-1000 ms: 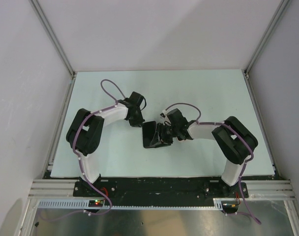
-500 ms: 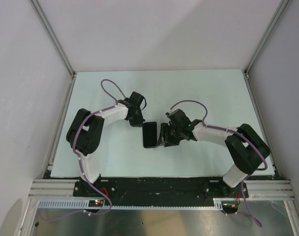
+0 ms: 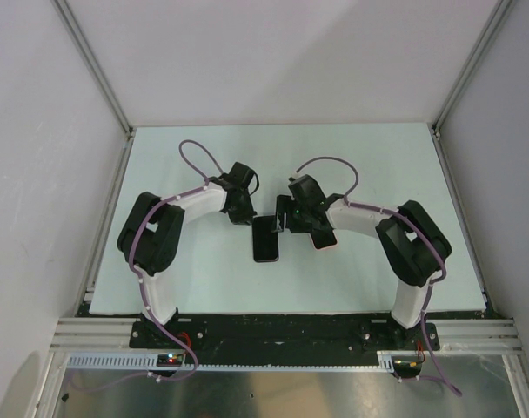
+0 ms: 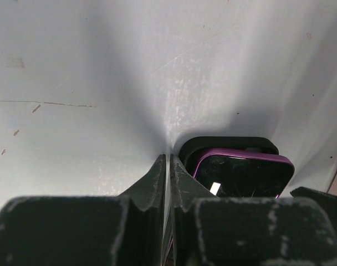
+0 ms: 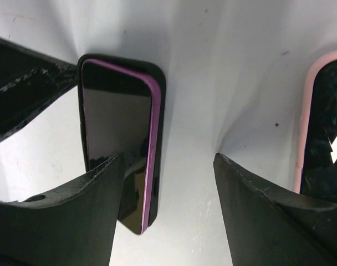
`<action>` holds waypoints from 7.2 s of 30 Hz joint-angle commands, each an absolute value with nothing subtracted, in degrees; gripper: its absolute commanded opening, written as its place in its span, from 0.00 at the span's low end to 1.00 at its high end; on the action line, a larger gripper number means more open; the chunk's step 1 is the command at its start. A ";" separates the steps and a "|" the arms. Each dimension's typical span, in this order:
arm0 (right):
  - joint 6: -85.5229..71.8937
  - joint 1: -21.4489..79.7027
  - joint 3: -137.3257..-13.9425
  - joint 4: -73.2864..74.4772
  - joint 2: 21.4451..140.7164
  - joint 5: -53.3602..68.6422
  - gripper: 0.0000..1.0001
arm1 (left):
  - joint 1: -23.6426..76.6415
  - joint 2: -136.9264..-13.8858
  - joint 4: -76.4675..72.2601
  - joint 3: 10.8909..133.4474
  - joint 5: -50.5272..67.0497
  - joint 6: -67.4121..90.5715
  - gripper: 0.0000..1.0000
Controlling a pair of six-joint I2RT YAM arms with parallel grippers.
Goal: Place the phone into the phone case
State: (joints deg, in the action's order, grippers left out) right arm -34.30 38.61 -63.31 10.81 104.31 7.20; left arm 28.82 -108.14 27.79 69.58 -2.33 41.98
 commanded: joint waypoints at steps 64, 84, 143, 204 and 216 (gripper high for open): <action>-29.61 41.68 -73.75 13.88 106.61 -3.59 0.71 | 29.11 -108.37 25.21 70.35 1.92 43.30 0.12; -32.67 44.82 -69.25 16.18 104.46 -2.68 0.43 | 28.61 -102.70 22.11 61.77 2.61 41.84 0.15; -34.21 48.86 -74.36 16.89 116.26 -2.09 0.18 | 30.23 -106.13 21.11 63.38 5.23 41.68 0.12; -37.69 49.86 -58.00 14.07 97.03 1.21 0.20 | 31.66 -91.93 13.91 47.06 8.59 43.97 0.16; -37.55 50.32 -58.00 15.36 97.72 0.05 0.22 | 32.46 -93.09 13.64 47.54 8.43 44.29 0.15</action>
State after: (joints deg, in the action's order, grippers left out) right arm -37.50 49.78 -57.87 15.57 97.38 1.34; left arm 31.53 -92.68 15.07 46.98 7.92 43.57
